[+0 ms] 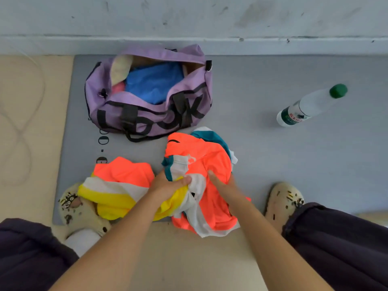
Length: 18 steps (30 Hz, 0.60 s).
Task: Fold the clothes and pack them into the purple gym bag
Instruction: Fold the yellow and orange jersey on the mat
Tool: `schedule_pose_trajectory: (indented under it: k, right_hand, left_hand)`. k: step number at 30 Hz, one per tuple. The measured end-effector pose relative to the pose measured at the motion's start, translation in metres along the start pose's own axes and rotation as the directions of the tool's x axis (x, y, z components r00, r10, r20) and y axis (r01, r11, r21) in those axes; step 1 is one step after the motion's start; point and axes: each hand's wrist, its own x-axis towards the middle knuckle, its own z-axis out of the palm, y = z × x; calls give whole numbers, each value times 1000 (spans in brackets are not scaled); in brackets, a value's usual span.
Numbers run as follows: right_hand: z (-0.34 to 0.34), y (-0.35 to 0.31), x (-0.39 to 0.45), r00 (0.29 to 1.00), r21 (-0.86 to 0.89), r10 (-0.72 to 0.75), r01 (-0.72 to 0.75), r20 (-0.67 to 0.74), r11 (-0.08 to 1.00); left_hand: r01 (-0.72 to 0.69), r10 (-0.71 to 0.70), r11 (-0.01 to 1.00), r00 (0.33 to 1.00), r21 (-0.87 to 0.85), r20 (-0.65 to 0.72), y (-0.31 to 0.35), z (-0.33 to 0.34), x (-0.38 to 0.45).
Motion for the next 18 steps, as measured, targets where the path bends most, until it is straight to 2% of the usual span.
schedule_pose_trajectory:
  k: [3,5,9,13,15,18]
  right_hand:
    - [-4,-2,-4,997,112,-16,7,75,994]
    - [-15,-8,0,996,193,-1,-17,94,981]
    - [-53,-46,23,1000,250,-25,24,3,968]
    - [-84,-122,45,979,244,-184,199,-83,949]
    - [-97,-157,53,953,256,-239,282,-187,925]
    - [-103,-180,53,874,50,-323,365,-363,930]
  left_hand:
    - [-2,3,1000,993,-9,119,24,27,1]
    - [-49,54,998,985,-34,164,45,42,8]
    - [-165,168,986,963,-35,213,109,58,29]
    - [-331,347,932,932,-148,102,186,56,49]
    - [-388,398,902,917,-188,19,216,49,55]
    - [-378,375,916,926,-134,-48,231,36,53]
